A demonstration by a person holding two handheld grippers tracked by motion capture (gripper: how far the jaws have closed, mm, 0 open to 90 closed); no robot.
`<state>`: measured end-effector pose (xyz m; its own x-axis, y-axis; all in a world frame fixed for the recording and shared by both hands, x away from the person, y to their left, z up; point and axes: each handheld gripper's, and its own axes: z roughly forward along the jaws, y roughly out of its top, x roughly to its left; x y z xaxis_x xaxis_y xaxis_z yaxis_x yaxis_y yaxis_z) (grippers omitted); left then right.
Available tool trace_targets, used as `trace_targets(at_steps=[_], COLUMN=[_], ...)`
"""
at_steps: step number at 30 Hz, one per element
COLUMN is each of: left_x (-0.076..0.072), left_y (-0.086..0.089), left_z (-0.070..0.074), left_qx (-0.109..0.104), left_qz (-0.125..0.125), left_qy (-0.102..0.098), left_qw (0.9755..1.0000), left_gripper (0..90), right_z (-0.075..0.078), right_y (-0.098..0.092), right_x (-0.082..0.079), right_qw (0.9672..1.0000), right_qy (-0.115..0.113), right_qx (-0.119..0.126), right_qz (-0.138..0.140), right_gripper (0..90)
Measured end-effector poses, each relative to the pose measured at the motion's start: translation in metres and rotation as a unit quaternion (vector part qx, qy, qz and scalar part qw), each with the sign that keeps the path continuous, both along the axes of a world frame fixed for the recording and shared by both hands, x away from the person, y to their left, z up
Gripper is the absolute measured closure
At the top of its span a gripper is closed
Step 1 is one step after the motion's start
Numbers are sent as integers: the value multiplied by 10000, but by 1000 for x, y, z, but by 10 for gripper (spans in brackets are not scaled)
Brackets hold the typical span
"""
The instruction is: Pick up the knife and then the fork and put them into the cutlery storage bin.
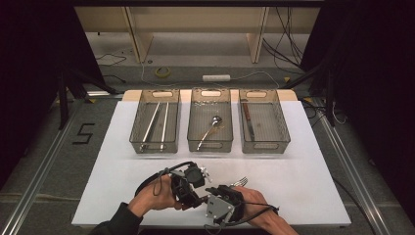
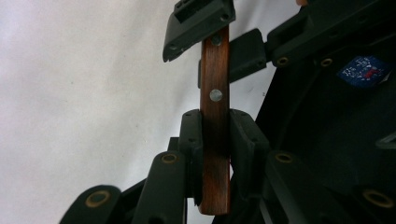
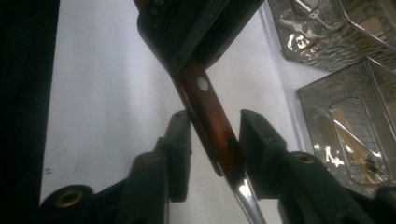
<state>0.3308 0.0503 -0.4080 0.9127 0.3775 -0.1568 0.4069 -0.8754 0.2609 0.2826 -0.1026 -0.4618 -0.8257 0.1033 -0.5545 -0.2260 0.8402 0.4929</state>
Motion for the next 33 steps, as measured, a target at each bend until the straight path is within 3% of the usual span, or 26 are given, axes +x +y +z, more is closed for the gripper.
trace_targets(at_steps=[3,6,13,14,16,19,22,24,25,26,27,31,33], left_x=[0,0,1,1,1,2,4,6,6,7,8,7,7], left_y=[0,1,5,5,6,8,13,18,21,24,27,37,41], left_z=[0,1,7,7,8,10,12,12,12,13,13,15,16], left_qx=[-38,-99,-335,-376,-378,-460,-634,-765,-861,-987,-1080,-1380,-1547], left_qz=[5,21,67,95,57,222,421,555,619,672,731,954,1030], left_qy=[-12,-12,-167,-165,-264,-539,-744,-808,-855,-872,-873,-1154,-1260], left_qw=[10000,9999,9993,9991,9989,9972,9943,9922,9907,9890,9876,9791,9745], left_gripper=[752,751,728,723,709,577,448,400,377,359,346,309,291], right_z=[-1,-1,-4,-4,-4,-4,-3,-4,-1,-2,0,2,1], right_y=[0,0,-2,-1,-3,-5,-9,-11,-15,-15,-18,-25,-28], right_x=[-1,-2,-3,-5,-3,-1,4,4,8,7,9,14,17], right_qw=[9999,9982,9966,9982,9984,9982,9978,9992,9973,9987,9978,9981,9989], right_qy=[-127,-427,-462,-353,-300,-272,-313,-204,-332,-238,-322,-259,-153], right_qx=[-75,-291,-503,-381,-361,-464,-512,-338,-602,-448,-559,-560,-405], right_qz=[47,304,468,296,318,247,270,59,266,103,139,-67,-200], right_gripper=[705,729,783,784,785,786,786,786,786,786,786,785,786])
